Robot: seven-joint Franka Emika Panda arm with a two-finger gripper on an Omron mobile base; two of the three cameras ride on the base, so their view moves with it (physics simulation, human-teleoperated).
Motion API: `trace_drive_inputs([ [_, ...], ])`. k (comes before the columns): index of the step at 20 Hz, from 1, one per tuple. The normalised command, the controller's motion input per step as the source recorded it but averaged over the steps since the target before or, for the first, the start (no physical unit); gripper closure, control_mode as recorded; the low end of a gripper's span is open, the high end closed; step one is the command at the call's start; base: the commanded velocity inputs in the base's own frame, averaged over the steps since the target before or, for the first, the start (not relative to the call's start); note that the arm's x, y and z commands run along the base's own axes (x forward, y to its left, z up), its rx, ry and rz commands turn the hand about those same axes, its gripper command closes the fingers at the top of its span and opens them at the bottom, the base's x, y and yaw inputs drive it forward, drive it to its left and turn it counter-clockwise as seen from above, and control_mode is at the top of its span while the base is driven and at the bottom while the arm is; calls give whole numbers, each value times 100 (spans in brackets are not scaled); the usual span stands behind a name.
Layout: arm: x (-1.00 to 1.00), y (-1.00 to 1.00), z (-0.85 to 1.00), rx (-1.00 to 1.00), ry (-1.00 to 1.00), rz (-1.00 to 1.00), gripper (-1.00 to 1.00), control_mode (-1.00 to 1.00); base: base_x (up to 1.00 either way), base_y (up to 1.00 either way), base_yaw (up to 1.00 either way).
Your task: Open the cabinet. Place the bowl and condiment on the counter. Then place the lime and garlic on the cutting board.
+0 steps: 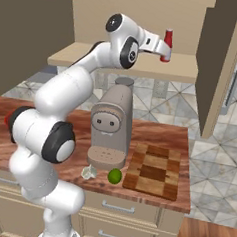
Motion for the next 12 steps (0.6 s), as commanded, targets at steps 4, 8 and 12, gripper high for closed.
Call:
trace_drive_inputs([
  [4, 29, -9, -2, 0, 0, 0, -100, -100, 0, 0, 0],
  [8, 26, -8, 0, 0, 0, 0, -100, -100, 0, 0, 0],
  [12, 26, -10, 0, 0, 0, -1, -100, -100, 0, 0, 0],
])
